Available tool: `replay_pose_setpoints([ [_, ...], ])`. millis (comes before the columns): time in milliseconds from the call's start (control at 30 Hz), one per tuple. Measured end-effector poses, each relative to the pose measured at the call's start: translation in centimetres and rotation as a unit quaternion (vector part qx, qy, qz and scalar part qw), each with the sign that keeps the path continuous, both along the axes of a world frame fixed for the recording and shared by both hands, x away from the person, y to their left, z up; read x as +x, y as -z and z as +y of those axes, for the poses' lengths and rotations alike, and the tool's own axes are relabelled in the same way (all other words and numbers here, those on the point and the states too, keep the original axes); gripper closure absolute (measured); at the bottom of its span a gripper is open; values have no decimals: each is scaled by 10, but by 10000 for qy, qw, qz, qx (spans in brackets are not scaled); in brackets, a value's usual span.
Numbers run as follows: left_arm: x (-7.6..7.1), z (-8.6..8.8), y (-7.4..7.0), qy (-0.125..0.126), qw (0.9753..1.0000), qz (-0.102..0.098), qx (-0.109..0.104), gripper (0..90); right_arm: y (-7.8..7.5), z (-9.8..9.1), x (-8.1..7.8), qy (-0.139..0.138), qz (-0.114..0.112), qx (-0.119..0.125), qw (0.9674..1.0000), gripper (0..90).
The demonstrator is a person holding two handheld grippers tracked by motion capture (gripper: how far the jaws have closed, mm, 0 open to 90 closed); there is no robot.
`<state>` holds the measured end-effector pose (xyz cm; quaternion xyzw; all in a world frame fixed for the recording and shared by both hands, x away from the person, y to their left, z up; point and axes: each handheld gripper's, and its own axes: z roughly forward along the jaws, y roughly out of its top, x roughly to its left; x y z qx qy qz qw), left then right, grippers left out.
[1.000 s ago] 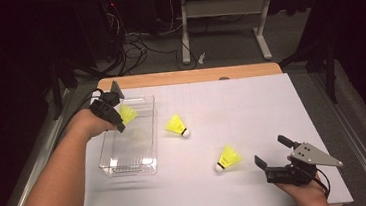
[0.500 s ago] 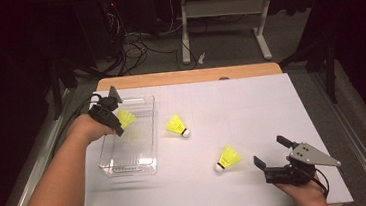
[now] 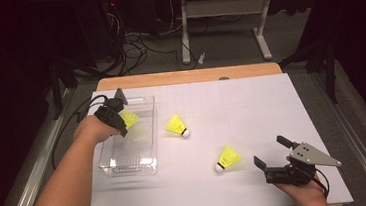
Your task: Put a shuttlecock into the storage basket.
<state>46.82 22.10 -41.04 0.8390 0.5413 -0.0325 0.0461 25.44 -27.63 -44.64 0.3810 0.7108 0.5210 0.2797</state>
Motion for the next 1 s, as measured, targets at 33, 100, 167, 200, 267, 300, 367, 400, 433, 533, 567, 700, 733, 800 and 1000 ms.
replay_pose_setpoints([
  [33,1,1,0,22,10000,45,-5,646,0,0,0,1,-1,1,10000,1],
  [100,3,4,0,295,9992,249,83,645,0,0,0,0,-3,2,10000,1],
  [167,3,5,3,256,9993,268,101,645,0,0,0,-1,-2,3,10000,1],
  [200,3,5,3,238,9994,248,84,645,0,0,0,-4,1,2,10000,1],
  [267,4,7,2,182,9995,249,-7,644,0,0,0,1,5,3,10000,2],
  [300,2,4,5,-84,9999,92,-90,644,0,0,0,2,7,3,10000,1],
  [367,1,4,5,-100,9999,82,-105,644,0,0,0,-2,9,1,10000,1],
  [400,4,8,1,210,9994,272,-16,644,0,0,0,-4,9,0,10000,1],
  [433,1,5,4,-94,9999,77,-93,643,0,0,0,-7,8,0,10000,1],
  [533,1,5,4,-101,9999,70,-101,642,0,1,0,-3,13,0,10000,1],
  [567,1,5,4,-88,9999,71,-98,642,0,1,0,-6,9,-3,10000,1],
  [700,1,4,4,-58,9999,63,-98,642,0,0,0,-7,7,-6,10000,1],
  [733,3,7,1,214,9996,203,-32,643,0,0,0,-4,9,-4,10000,1],
  [800,3,7,0,223,9995,214,-41,643,0,0,0,-1,6,2,10000,1],
  [1000,3,4,-4,253,9991,124,-311,531,0,0,0,1,-9,0,10000,1],
])
